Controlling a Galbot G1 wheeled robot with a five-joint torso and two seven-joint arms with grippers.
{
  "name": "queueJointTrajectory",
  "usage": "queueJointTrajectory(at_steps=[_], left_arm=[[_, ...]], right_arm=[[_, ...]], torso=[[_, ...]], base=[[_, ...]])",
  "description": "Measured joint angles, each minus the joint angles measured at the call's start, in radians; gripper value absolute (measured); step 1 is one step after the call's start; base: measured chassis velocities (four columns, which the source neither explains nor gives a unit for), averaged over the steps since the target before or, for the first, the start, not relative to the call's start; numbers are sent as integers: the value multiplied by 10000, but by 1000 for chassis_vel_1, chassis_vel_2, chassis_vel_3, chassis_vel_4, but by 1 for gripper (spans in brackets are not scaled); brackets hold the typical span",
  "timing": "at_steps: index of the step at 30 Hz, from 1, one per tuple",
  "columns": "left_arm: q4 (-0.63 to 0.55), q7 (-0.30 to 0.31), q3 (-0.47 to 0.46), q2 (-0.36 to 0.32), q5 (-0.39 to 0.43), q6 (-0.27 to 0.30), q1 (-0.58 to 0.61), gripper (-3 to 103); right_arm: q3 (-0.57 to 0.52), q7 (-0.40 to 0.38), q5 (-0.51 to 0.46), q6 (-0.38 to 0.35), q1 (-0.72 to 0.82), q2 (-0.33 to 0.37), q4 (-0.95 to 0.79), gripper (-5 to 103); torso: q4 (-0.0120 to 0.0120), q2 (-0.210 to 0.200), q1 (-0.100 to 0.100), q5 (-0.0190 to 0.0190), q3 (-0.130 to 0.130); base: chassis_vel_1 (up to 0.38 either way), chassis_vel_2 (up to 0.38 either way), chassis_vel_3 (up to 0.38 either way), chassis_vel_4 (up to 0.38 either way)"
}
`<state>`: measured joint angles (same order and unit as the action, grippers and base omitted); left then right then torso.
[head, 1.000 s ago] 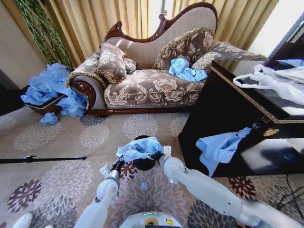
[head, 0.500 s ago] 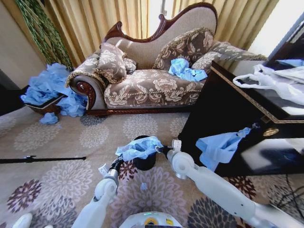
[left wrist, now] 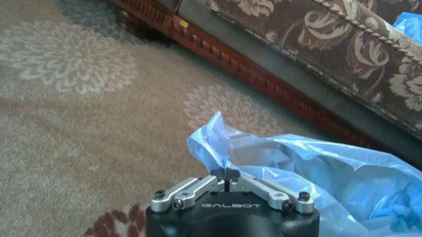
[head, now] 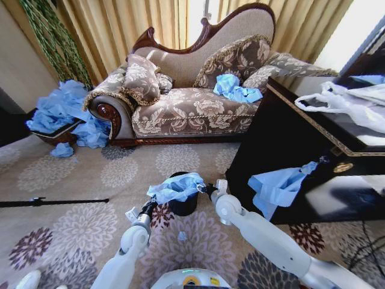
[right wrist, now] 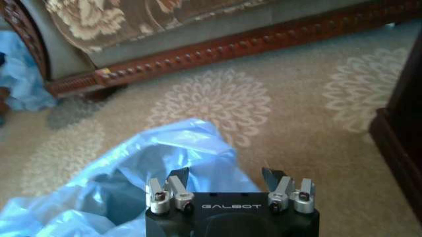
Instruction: Place a garbage bag over the trash bin.
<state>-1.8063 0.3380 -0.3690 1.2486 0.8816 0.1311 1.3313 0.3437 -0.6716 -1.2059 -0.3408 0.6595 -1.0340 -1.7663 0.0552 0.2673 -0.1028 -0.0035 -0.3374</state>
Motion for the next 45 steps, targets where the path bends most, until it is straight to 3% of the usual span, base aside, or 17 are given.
queueJointTrajectory(at_steps=[7, 9, 11, 16, 17, 19, 21, 25, 27, 28, 36, 45], left_arm=[[-21, 8, 9, -14, 9, 26, -60, 0], [-28, 12, 11, -22, 13, 30, -66, 0], [-28, 12, 11, -26, 13, 31, -65, 0], [-65, 13, 17, -25, 14, 31, -61, 0], [-65, 13, 17, -25, 14, 31, -61, 0], [-79, 11, 27, -23, 14, 32, -79, 0], [-86, 10, 31, -22, 15, 31, -83, 0], [-139, 10, 37, -19, 22, 32, -91, 0], [-161, 10, 37, -19, 23, 32, -87, 0], [-210, 9, 32, -24, 23, 32, -71, 0], [-616, 7, -40, -87, 23, 22, 33, 0], [-2513, 583, -128, -307, -125, 109, 688, 0]], right_arm=[[87, 352, 185, 97, -61, -235, 349, 74], [106, 361, 301, 122, -53, -303, 493, 63], [122, 361, 356, 145, -40, -303, 510, 63], [153, 339, 479, 262, 47, -181, 453, 35], [153, 339, 479, 262, 47, -181, 453, 35], [147, 351, 586, 334, 72, -209, 539, 25], [146, 366, 613, 351, 75, -224, 561, 25], [160, 396, 683, 440, 70, -303, 674, 3], [176, 387, 684, 454, 68, -302, 673, 3], [222, 329, 656, 463, 67, -257, 602, -2], [400, -85, 231, 432, 192, 244, -243, -2], [148, -655, -469, 348, 666, 1167, -1823, 0]], torso=[[0, 0, 0, 1, 0], [-1, 0, 0, 1, 0], [-1, 0, 0, 0, 0], [0, 0, 0, 0, 0], [0, 0, 0, 0, 0], [1, 0, 0, 0, 0], [0, 0, 0, 1, 0], [0, 0, 0, 0, 0], [0, 0, 0, 1, 0], [-1, 0, 0, 1, 0], [-1, 0, 0, 2, 0], [-1, 0, 1, 2, 0]], base=[[0, 0, 0, 0], [0, 0, 0, 0], [0, 0, 0, 0], [0, 0, 0, 0], [0, 0, 0, 0], [0, 0, 0, 0], [0, 0, 0, 0], [0, 0, 0, 0], [0, 0, 0, 0], [0, 0, 0, 0], [0, 0, 0, 0], [0, 0, 0, 0]])
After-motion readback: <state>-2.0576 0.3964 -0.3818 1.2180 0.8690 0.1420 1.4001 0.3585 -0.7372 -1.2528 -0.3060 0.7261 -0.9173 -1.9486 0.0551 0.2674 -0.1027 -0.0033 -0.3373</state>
